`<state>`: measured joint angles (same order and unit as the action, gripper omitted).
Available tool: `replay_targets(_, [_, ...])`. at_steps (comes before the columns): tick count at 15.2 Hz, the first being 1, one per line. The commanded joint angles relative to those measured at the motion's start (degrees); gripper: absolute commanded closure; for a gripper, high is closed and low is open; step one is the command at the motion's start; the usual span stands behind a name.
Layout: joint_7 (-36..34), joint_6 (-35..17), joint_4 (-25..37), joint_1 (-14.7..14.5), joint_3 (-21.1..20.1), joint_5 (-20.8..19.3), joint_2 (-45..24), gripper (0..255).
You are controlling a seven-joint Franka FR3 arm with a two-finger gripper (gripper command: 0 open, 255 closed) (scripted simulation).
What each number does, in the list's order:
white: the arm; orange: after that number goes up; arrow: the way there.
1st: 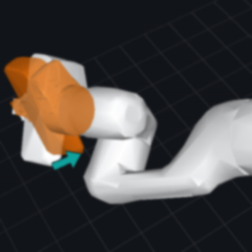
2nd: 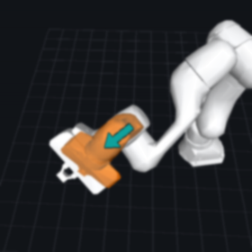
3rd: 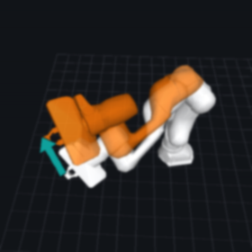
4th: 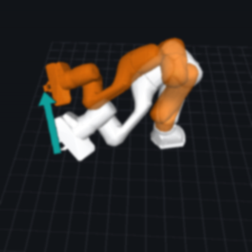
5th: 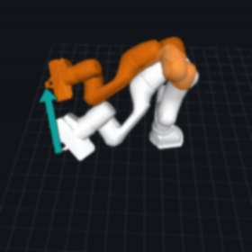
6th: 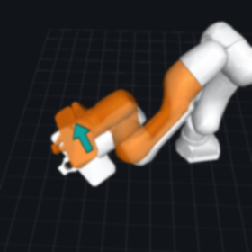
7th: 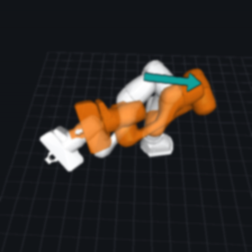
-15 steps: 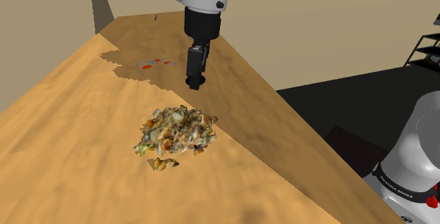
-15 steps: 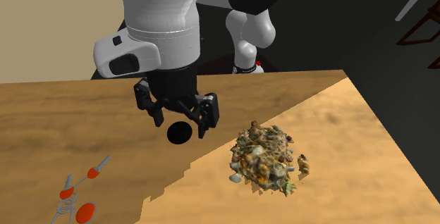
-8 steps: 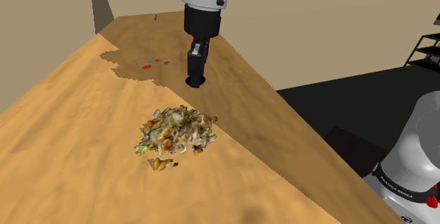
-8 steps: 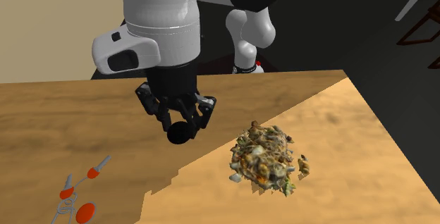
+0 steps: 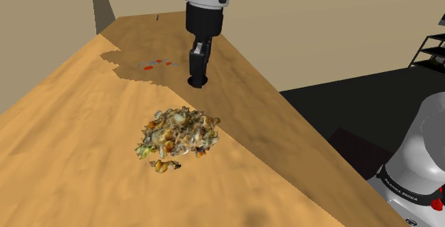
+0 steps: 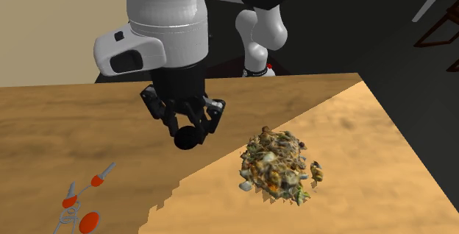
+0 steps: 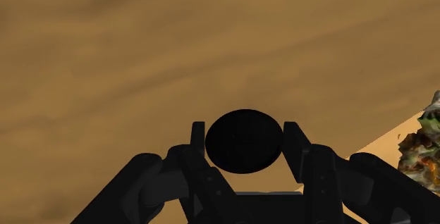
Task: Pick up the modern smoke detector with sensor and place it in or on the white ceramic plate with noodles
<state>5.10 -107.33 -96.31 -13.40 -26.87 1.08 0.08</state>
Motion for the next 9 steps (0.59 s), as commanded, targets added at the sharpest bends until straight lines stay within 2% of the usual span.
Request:
replay_targets(1, [-0.1, 1.4, 1.5, 0.0, 0.0, -0.1, -0.3, 255])
replay_targets(9, [-0.7, 8.0, 9.6, -0.3, -0.3, -1.0, -1.9, 255])
